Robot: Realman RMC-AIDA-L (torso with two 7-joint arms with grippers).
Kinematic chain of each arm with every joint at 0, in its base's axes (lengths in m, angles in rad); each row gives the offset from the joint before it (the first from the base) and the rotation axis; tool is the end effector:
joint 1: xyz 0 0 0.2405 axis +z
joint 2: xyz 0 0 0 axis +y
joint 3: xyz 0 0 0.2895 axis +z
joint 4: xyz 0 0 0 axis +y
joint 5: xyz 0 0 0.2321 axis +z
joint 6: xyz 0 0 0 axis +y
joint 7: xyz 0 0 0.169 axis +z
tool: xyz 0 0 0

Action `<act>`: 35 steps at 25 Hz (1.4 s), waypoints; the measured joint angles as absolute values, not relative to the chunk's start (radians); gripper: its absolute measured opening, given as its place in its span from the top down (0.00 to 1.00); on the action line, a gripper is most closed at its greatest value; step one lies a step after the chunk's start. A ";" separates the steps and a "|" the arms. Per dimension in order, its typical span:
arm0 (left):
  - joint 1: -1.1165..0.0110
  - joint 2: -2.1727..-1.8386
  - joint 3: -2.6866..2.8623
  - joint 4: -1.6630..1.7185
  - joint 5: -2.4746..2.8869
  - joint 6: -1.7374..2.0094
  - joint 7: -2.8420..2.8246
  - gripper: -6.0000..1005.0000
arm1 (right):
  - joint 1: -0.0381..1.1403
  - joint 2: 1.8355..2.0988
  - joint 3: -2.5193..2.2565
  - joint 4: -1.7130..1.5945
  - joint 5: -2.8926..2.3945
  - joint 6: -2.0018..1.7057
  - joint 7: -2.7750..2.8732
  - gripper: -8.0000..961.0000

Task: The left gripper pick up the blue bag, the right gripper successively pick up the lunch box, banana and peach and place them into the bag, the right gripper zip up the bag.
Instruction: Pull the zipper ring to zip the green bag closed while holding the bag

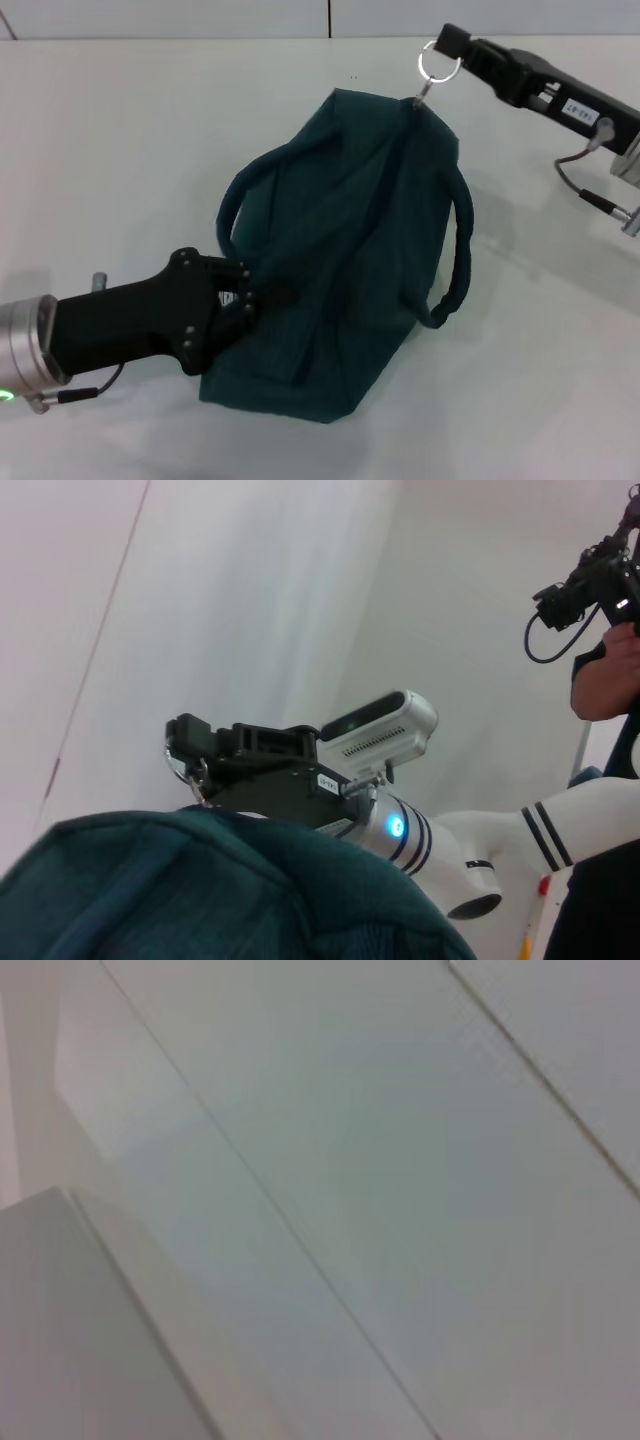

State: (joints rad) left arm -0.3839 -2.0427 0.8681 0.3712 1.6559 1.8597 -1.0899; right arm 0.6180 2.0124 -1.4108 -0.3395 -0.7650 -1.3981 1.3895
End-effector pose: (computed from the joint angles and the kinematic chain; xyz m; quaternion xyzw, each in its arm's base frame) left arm -0.2931 0.2752 -0.0500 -0.8897 -0.1760 -0.4191 0.0424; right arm 0.2116 0.4155 -0.0454 -0.8002 0.3095 0.5002 0.1168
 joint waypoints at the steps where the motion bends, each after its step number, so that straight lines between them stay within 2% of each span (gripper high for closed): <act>1: -0.384 -2.041 0.866 0.371 1.655 1.858 -1.091 0.95 | 0.612 2.012 -1.401 -0.340 -0.765 -1.398 1.387 0.94; 7: -0.383 -2.039 0.793 0.367 1.653 1.823 -1.109 0.95 | 0.574 2.011 -1.375 -0.351 -0.769 -1.426 1.382 0.94; 15: -0.405 -2.060 0.764 0.370 1.645 1.673 -1.157 0.92 | 0.515 2.020 -1.377 -0.351 -0.759 -1.536 1.386 0.93; 23: -0.398 -2.066 0.764 0.398 1.557 1.722 -1.158 0.89 | 0.505 2.017 -1.380 -0.343 -0.760 -1.566 1.389 0.93; 29: -0.392 -2.073 0.768 0.525 1.546 1.775 -1.271 0.62 | 0.511 2.015 -1.379 -0.341 -0.765 -1.565 1.388 0.93; 35: -0.399 -2.086 0.858 0.896 1.604 1.769 -1.562 0.37 | 0.519 2.013 -1.376 -0.339 -0.767 -1.556 1.385 0.93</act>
State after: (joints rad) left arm -0.3990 -2.0858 0.8576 0.8962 1.6043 1.7695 -1.5624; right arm 0.5191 2.0135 -1.3756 -0.3395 -0.7666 -1.5561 1.3845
